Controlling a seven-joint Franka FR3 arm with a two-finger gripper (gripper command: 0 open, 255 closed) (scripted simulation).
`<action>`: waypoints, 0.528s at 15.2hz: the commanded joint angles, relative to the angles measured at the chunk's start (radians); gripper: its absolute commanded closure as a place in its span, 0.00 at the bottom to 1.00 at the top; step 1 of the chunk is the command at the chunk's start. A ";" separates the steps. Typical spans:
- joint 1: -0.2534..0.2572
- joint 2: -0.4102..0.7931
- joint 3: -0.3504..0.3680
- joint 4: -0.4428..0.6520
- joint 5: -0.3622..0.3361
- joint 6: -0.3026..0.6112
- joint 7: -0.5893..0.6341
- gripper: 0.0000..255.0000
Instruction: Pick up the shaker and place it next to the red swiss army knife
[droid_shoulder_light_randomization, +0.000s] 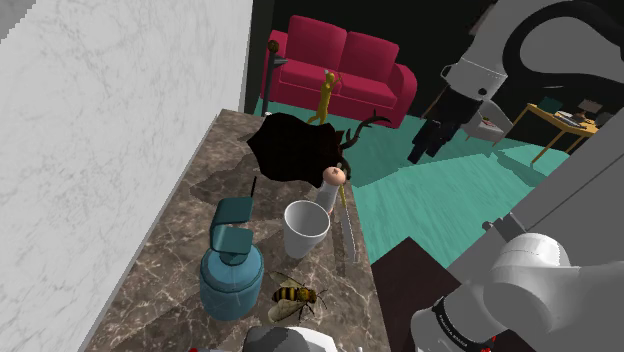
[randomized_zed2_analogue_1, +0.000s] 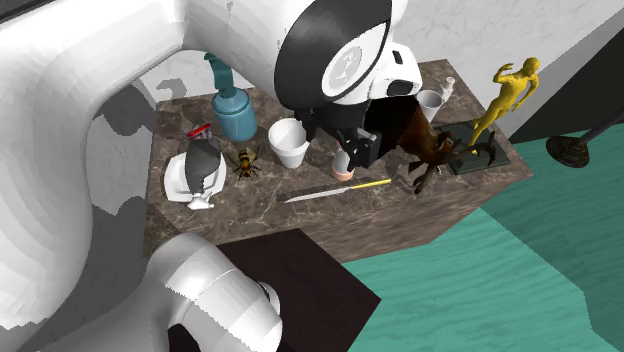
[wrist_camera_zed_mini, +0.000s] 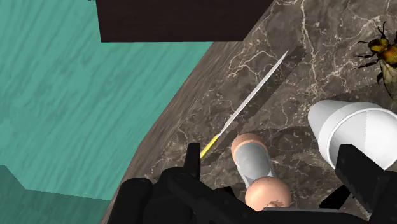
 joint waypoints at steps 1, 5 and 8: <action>0.000 0.000 0.000 0.000 0.000 0.000 0.000 0.00; 0.018 0.124 0.004 -0.013 0.021 0.128 -0.010 0.00; 0.032 0.227 0.008 -0.007 0.039 0.219 -0.019 0.00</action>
